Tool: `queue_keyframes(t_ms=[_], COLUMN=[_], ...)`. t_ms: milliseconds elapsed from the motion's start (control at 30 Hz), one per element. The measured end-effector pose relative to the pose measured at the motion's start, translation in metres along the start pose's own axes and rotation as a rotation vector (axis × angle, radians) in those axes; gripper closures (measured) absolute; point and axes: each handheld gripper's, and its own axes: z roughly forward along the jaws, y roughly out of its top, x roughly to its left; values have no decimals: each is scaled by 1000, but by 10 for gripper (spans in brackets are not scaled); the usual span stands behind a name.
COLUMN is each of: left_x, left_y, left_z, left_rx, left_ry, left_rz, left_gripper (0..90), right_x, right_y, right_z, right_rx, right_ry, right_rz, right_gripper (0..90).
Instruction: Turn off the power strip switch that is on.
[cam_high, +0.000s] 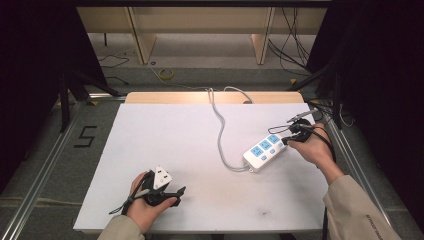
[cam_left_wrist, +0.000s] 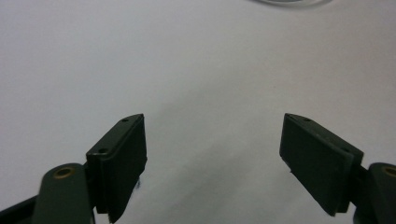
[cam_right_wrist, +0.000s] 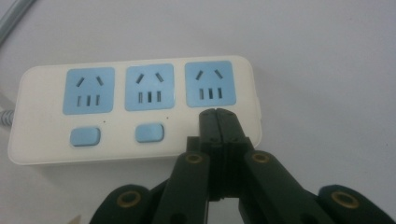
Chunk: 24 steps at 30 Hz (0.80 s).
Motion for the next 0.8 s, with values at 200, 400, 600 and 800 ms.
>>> queue_keyframes(t_ms=[200,400,600,800], left_x=[0,0,0,0], left_y=[0,0,0,0], left_z=[0,0,0,0], left_rx=[-1,1,0,1], left_ry=[1,0,0,0], left_rz=[1,1,0,1], left_gripper=[228,228,228,229], right_x=[-2,-3,-4,-5], right_y=[3,7,7,9], right_z=[1,2,5,7], right_rx=[0,0,8,11], right_ry=[0,1,5,4], right_rz=[6,7,12,11], right_gripper=[900,900,900,900])
